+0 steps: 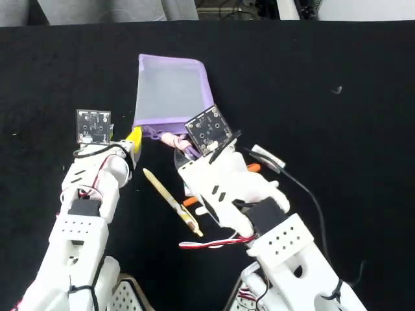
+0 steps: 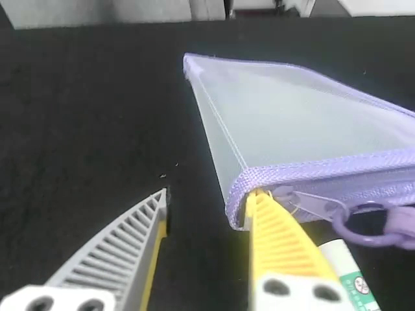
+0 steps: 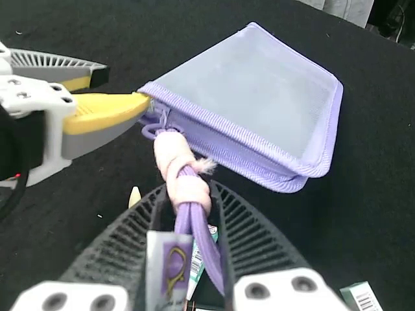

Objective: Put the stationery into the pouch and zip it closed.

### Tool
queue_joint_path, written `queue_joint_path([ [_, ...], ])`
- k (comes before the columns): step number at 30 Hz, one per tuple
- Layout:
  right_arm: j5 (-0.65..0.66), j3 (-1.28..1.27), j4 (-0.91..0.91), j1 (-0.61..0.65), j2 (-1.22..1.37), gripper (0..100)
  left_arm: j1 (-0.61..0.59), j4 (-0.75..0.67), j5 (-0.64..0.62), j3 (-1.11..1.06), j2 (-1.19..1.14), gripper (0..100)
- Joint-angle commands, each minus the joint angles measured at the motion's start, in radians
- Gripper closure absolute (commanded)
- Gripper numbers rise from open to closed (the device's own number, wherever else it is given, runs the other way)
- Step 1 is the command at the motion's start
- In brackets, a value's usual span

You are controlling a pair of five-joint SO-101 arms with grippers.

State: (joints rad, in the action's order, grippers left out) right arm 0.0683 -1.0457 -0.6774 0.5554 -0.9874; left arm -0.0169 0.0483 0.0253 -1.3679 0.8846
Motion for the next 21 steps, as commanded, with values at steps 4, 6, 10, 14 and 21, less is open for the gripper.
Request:
queue_joint_path([
  [4,0.008,0.005,0.025,0.006,-0.033,96.0,0.09,-0.178,0.015,-0.042,-0.012,81],
  [6,0.008,0.005,0.025,0.006,-0.033,96.0,0.087,-0.221,0.017,-0.051,-0.012,81],
  [10,0.008,0.005,0.025,0.006,-0.033,96.0,0.084,-0.236,0.02,-0.05,-0.014,81],
  [14,0.008,0.005,0.025,0.006,-0.033,96.0,0.085,-0.236,0.02,-0.044,-0.015,81],
  [21,0.008,0.005,0.025,0.005,-0.033,96.0,0.085,-0.236,0.098,-0.042,-0.015,76],
])
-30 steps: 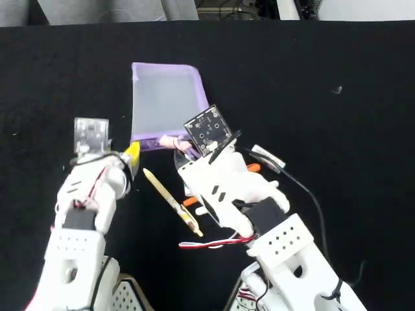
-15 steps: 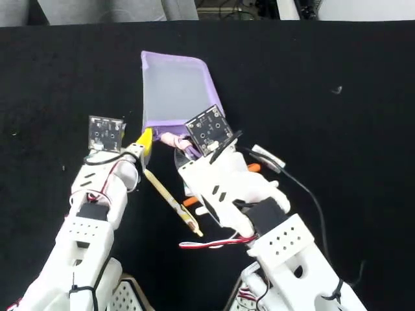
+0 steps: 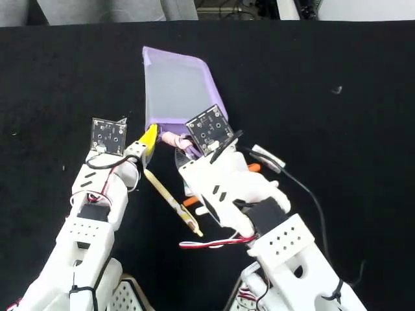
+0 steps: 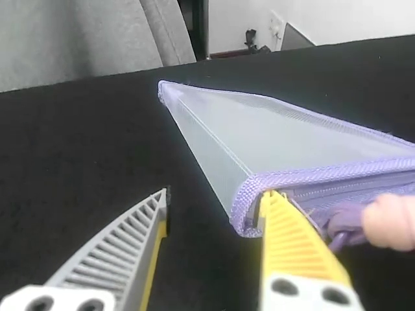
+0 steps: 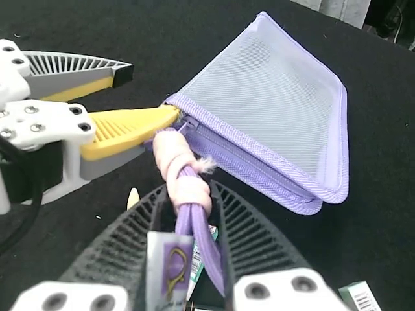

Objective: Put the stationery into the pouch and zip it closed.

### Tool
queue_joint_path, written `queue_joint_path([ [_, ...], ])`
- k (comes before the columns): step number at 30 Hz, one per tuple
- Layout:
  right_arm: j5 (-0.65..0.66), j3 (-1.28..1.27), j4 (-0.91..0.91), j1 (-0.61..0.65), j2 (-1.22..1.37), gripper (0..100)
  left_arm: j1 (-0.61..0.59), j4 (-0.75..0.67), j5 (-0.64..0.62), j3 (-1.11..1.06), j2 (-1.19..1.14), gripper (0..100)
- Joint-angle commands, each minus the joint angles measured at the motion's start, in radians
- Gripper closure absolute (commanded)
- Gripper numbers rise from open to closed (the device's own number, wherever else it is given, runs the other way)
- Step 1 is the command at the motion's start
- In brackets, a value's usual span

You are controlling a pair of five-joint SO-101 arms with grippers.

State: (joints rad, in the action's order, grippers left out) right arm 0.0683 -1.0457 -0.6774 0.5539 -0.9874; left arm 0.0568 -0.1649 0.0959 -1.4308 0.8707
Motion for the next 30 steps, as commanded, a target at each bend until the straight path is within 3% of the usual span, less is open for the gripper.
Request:
queue_joint_path([
  [1,0.008,0.005,0.025,0.006,-0.033,96.0,0.013,-0.025,0.04,0.021,-0.002,76],
  [6,0.008,0.005,0.025,0.006,-0.033,96.0,0.012,-0.026,0.048,0.059,-0.087,78],
  [9,0.008,0.005,0.025,0.006,-0.033,96.0,0.01,-0.078,0.052,0.122,-0.226,88],
  [12,0.008,0.005,0.025,0.006,-0.033,96.0,0.01,-0.219,0.052,0.136,-0.353,98],
  [20,0.008,0.012,0.023,-0.009,-0.033,96.0,0.002,-0.52,0.052,0.025,-0.428,97],
  [30,0.008,0.142,-0.127,-0.138,-0.033,98.7,-0.133,-0.543,0.044,0.01,-0.428,97],
])
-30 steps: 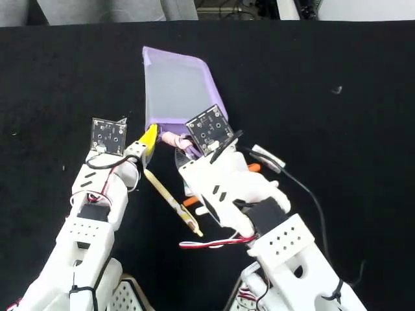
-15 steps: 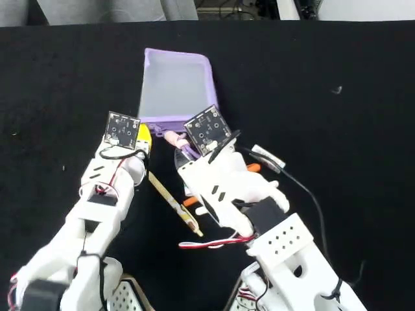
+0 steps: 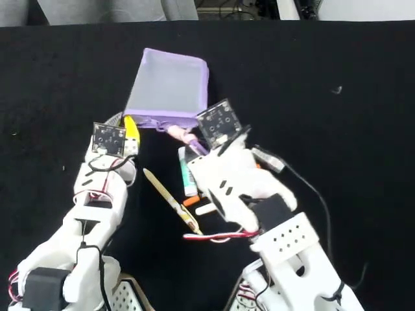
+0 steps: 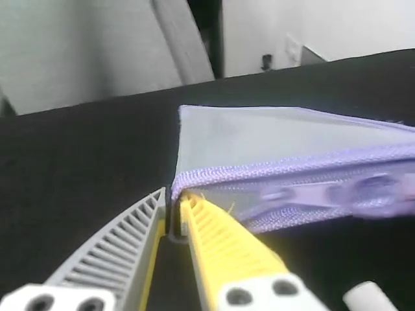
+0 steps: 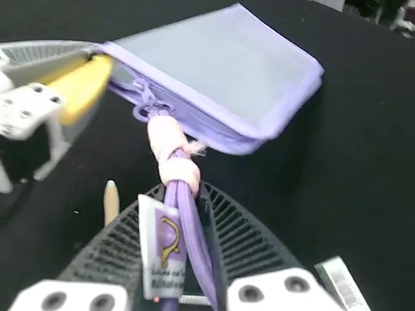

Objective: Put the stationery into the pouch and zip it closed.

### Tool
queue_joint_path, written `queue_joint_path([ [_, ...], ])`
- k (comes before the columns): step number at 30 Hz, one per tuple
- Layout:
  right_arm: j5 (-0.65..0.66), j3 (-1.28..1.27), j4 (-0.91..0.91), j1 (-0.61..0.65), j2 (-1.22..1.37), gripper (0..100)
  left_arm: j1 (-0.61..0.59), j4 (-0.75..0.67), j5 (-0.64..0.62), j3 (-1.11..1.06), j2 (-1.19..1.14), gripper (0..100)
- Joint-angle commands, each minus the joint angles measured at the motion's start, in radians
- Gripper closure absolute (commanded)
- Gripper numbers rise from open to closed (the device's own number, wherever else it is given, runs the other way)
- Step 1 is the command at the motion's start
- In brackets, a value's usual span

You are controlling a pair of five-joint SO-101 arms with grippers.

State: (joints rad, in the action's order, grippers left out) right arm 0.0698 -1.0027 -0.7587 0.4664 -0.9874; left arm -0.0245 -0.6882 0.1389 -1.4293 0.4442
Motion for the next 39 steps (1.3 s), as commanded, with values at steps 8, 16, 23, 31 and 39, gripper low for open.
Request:
queue_joint_path([
  [8,0.006,0.174,-0.101,-0.196,-0.027,98.7,-0.065,-0.02,0.002,0.008,-0.002,97],
  [16,0.003,0.255,-0.18,-0.344,-0.025,98.7,-0.068,-0.02,0.002,-0.001,-0.002,97],
  [23,0.003,0.263,-0.184,-0.358,-0.025,98.7,-0.068,-0.02,0.002,-0.001,-0.002,97],
  [31,0.006,0.26,-0.183,-0.354,-0.025,98.7,-0.012,-0.018,0.002,-0.002,-0.012,93],
  [39,0.006,0.26,-0.183,-0.354,-0.028,98.7,-0.016,0.137,-0.124,0.067,-0.014,80],
])
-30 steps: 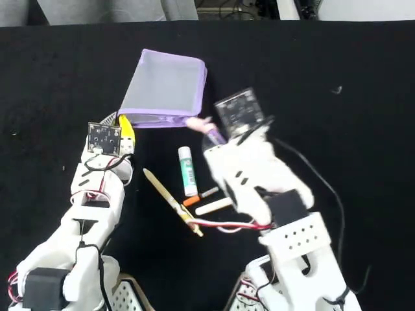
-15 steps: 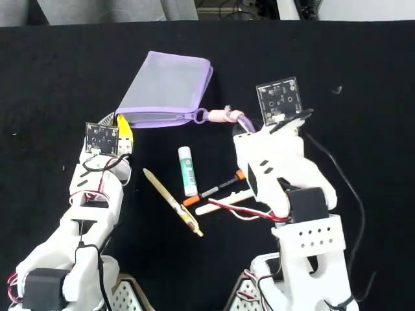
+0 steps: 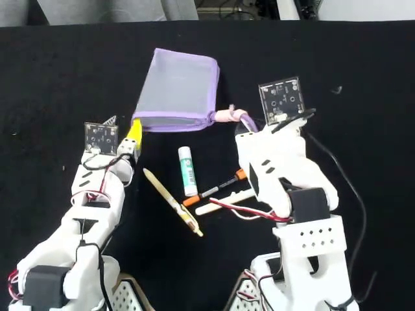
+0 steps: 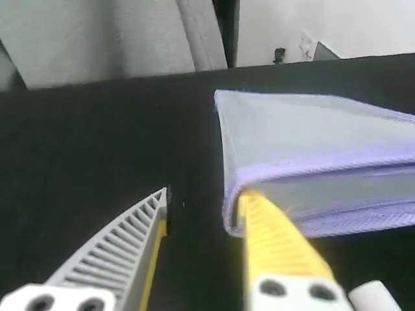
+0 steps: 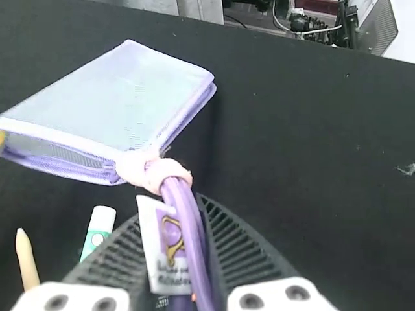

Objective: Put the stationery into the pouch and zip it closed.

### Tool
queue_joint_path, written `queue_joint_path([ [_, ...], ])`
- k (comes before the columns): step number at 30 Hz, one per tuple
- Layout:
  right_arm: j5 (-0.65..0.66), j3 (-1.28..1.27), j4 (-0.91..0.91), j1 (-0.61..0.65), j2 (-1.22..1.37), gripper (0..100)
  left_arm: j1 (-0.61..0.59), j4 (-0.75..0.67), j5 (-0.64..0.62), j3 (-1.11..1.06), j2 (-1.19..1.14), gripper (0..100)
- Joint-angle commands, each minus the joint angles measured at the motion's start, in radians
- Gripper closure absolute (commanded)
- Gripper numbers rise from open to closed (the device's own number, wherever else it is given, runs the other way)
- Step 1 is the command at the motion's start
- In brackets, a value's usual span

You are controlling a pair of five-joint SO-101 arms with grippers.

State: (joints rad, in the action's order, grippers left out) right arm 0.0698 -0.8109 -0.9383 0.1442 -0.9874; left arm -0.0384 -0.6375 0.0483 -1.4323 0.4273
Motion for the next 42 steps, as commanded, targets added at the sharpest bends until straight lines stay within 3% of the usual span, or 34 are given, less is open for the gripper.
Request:
queue_joint_path([
  [1,0.006,0.068,-0.003,-0.032,-0.03,98.7,-0.002,0.133,-0.034,0.099,0.002,80],
  [5,0.006,0.067,-0.005,-0.032,-0.031,98.7,0.015,0.265,-0.041,0.163,0.002,80],
  [18,0.006,0.067,-0.002,-0.032,-0.031,98.7,0.107,0.222,-0.041,0.226,-0.011,80],
  [23,0.006,0.067,-0.002,-0.032,-0.031,98.7,0.107,0.284,-0.041,0.398,-0.176,80],
  [35,0.006,0.065,0.002,-0.032,-0.031,98.7,0.108,0.281,-0.034,0.7,-0.483,80],
  [40,0.006,0.065,0.002,-0.032,-0.03,98.7,0.108,0.264,-0.034,0.734,-0.546,98],
  [42,0.006,0.065,0.002,-0.032,-0.028,98.7,0.105,0.216,-0.041,0.708,-0.534,95],
])
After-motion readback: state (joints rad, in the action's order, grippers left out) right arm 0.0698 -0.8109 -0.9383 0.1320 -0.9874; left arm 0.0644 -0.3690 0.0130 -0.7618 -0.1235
